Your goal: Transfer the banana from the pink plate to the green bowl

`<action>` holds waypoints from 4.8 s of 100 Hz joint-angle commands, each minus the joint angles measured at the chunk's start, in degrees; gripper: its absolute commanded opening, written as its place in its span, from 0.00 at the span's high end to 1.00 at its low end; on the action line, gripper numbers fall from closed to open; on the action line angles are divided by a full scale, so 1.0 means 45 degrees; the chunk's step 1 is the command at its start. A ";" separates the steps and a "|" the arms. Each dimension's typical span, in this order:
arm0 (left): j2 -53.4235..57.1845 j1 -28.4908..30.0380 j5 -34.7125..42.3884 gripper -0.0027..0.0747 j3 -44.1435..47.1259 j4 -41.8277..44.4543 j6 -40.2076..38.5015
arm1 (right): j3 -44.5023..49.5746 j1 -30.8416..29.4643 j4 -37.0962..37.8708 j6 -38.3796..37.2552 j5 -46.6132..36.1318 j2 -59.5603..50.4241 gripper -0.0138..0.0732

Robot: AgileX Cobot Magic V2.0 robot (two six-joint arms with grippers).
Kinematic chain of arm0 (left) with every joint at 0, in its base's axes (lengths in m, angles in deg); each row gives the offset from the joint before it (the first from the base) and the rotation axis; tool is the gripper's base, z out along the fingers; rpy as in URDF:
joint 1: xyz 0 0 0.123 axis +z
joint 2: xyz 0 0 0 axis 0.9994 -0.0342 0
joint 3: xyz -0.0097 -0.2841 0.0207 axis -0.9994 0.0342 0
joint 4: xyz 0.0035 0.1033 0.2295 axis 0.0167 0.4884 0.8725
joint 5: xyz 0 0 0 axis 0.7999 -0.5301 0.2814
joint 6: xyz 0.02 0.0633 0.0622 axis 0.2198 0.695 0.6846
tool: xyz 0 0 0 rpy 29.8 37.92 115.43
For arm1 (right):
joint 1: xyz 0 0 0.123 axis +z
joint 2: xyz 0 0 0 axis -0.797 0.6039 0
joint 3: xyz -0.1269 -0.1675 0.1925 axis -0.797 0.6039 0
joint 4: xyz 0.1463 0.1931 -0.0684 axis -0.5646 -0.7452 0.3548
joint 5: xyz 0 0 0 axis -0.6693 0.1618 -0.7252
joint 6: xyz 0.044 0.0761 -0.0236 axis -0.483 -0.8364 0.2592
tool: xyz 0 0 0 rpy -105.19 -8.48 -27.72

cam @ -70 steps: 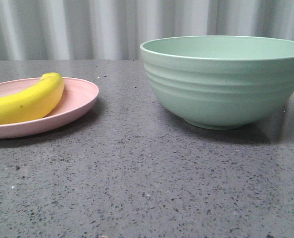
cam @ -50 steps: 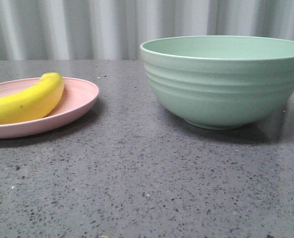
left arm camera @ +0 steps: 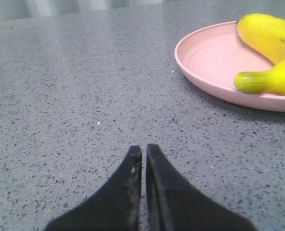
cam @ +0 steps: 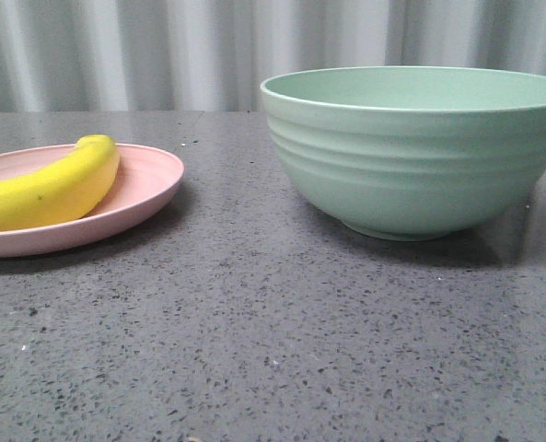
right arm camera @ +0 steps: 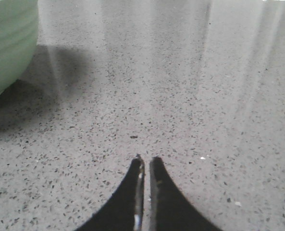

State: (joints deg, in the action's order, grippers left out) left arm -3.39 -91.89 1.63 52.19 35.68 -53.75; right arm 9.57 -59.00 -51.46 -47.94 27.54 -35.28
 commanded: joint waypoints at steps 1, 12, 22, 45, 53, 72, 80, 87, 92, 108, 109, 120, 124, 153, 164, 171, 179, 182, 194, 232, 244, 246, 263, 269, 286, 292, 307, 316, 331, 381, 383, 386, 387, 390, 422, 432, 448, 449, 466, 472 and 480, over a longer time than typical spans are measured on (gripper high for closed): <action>0.0365 0.0047 0.0848 0.99 0.0125 -0.0002 -0.0146 | 0.0254 -0.0056 0.0203 0.0065 -0.0335 -0.0300 0.91; 0.0365 0.0047 0.1225 0.99 0.0125 0.0019 -0.0146 | 0.0254 -0.0056 0.0203 0.0065 -0.0335 -0.0300 0.91; 0.0365 0.0047 0.1416 0.99 0.0125 0.0019 -0.0146 | 0.0254 -0.0056 0.0293 0.0065 -0.0335 -0.0300 0.91; 0.0365 0.0047 0.1728 0.99 0.0125 0.0019 -0.0169 | 0.0254 -0.0056 0.0293 0.0065 -0.1469 -0.0300 0.91; 0.0365 0.0047 0.1905 0.99 0.0125 0.0019 -0.0169 | 0.0254 -0.0056 0.0293 0.0065 -0.1942 -0.0300 0.91; 0.0365 0.0047 0.2122 0.99 0.0125 0.0019 -0.0169 | 0.0254 -0.0056 0.0293 0.0041 -0.2992 -0.0300 0.91; 0.0365 0.0047 0.2267 0.99 0.0125 0.0019 -0.0169 | 0.0254 -0.0056 0.0293 0.0041 -0.3038 -0.0300 0.91; 0.0365 0.0047 0.2267 0.99 0.0125 -0.0017 -0.0169 | 0.0254 -0.0056 0.0293 0.0041 -0.3038 -0.0300 0.91; 0.0365 0.0047 0.2267 0.99 0.0125 -0.0116 -0.0169 | 0.0254 -0.0056 0.0293 0.0041 -0.3038 -0.0300 0.91; 0.0365 0.0047 0.2267 0.99 0.0125 -0.0116 -0.0169 | 0.0254 -0.0056 0.0293 0.0041 -0.3038 -0.0300 0.91; 0.0365 0.0047 0.2267 0.99 0.0125 -0.0116 -0.0169 | 0.0254 -0.0056 0.0293 0.0041 -0.3038 -0.0300 0.91; 0.0365 0.0047 0.2267 0.99 0.0125 -0.0116 -0.0169 | 0.0254 -0.0056 0.0293 0.0041 -0.3014 -0.0300 0.91; 0.0365 0.0047 0.2267 0.99 0.0125 -0.0116 -0.0169 | 0.0254 -0.0056 0.0293 0.0041 -0.3014 -0.0300 0.91; 0.0365 0.0047 0.2699 0.99 0.0125 -0.1455 -0.0169 | 0.0254 -0.0056 0.0293 0.0041 -0.3014 -0.0300 0.91; 0.0365 0.0047 0.3008 0.99 0.0125 -0.1476 -0.0169 | 0.0254 -0.0056 0.0293 0.0041 -0.3014 -0.0300 0.91; 0.0365 0.0047 0.3034 0.99 0.0125 -0.1476 -0.0169 | 0.0254 -0.0056 0.0293 0.0041 -0.3014 -0.0300 0.91; 0.0365 0.0047 0.3034 0.99 0.0125 -0.1476 -0.0169 | 0.0254 -0.0056 0.0293 0.0041 -0.3014 -0.0300 0.91; 0.0365 0.0047 0.3034 0.99 0.0125 -0.1452 -0.0169 | 0.0254 -0.0056 0.0293 0.0041 -0.3014 -0.0300 0.91; 0.0365 0.0047 0.3034 0.99 0.0125 -0.1419 -0.0169 | 0.0254 -0.0056 0.0293 0.0041 -0.3014 -0.0300 0.91; 0.0365 0.0047 0.3012 0.99 0.0125 -0.0987 -0.0169 | 0.0254 -0.0056 0.0293 0.0041 -0.3014 -0.0300 0.91; 0.0365 0.0024 0.3496 0.99 0.0078 -0.0968 -0.0102 | 0.0220 -0.0056 -0.0011 0.0041 -0.3145 -0.0300 0.91; 0.0365 0.0024 0.3593 0.99 0.0041 -0.0968 -0.0102 | 0.0171 -0.0056 -0.0061 0.0041 -0.3083 -0.0300 0.91; 0.0335 0.0024 0.3389 0.99 -0.0943 -0.0744 -0.0079 | -0.0570 -0.0056 -0.0714 0.0041 -0.2518 -0.0300 0.91; 0.0159 0.0024 0.3225 0.99 -0.1572 -0.0744 -0.0079 | -0.0955 -0.0056 -0.1697 0.0041 -0.2409 -0.0249 0.91; -0.0981 0.0024 0.3145 0.99 -0.3318 -0.0744 -0.0047 | -0.2662 -0.0056 -0.1937 0.0066 -0.0931 0.0401 0.91; -0.1598 0.0024 0.3147 0.99 -0.3874 -0.0744 -0.0047 | -0.3267 -0.0056 -0.1937 0.0088 -0.0678 0.0865 0.91; -0.3193 0.0024 0.3170 0.99 -0.5031 -0.1009 -0.0047 | -0.4571 -0.0056 -0.1937 0.0090 0.0082 0.2405 0.91; -0.4018 0.0024 0.3297 0.99 -0.5470 -0.1009 -0.0047 | -0.5268 -0.0056 -0.1937 0.0090 0.0429 0.3548 0.91; -0.5355 0.0024 0.3620 0.99 -0.5576 -0.0982 -0.0047 | -0.5952 -0.0056 -0.1937 0.0090 0.0461 0.5033 0.91; -0.6724 -0.0003 0.4678 0.41 -0.5597 -0.1191 -0.0047 | -0.5984 -0.0056 -0.1937 0.0090 0.0043 0.6571 0.91; -0.6798 -0.0043 0.4597 0.41 -0.5597 -0.1235 -0.0047 | -0.5984 -0.0056 -0.1937 0.0090 0.0043 0.6571 0.91; -0.6896 -0.0123 0.4503 0.41 -0.5628 -0.1235 -0.0047 | -0.5984 -0.0056 -0.1937 0.0090 0.0043 0.6571 0.91; -0.6950 -0.0149 0.4470 0.41 -0.5655 -0.1235 -0.0047 | -0.5984 -0.0056 -0.1937 0.0090 0.0043 0.6571 0.91; -0.7070 -0.0318 0.4231 0.41 -0.5738 -0.1235 -0.0047 | -0.5984 -0.0056 -0.1937 0.0090 0.0043 0.6571 0.91; -0.9775 -0.3439 0.0758 0.41 -0.7551 -0.1235 -0.0047 | -0.5984 -0.0056 -0.1937 0.0090 -0.0010 0.6571 0.91; -1.0790 -0.4515 -0.0049 0.41 -0.8177 -0.1235 -0.0047 | -0.5984 -0.0056 -0.1937 0.0090 -0.0010 0.6571 0.91; -1.2483 -0.5684 -0.0414 0.41 -0.9100 -0.1235 -0.0047 | -0.5984 -0.0056 -0.1937 0.0090 -0.0010 0.6571 0.91; -1.2553 -0.5710 -0.0480 0.41 -0.9142 -0.1235 -0.0047 | -0.5984 -0.0056 -0.1937 0.0090 -0.0010 0.6571 0.91; -1.4235 -0.5819 -0.1154 0.41 -1.0069 -0.1331 -0.0047 | -0.5984 -0.0056 -0.1937 0.0090 -0.0010 0.6571 0.91; -1.4702 -0.5819 -0.1240 0.41 -1.0294 -0.1331 -0.0047 | -0.5984 -0.0056 -0.1937 0.0090 0.0014 0.6571 0.91; -1.5329 -0.5819 -0.1401 0.41 -1.0491 -0.1364 -0.0047 | -0.5984 -0.0056 -0.1937 0.0090 0.0014 0.6571 0.91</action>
State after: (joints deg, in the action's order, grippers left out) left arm -70.77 -117.63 -6.55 7.68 30.38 -53.73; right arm -15.19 -59.00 -59.93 -47.94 32.00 -6.36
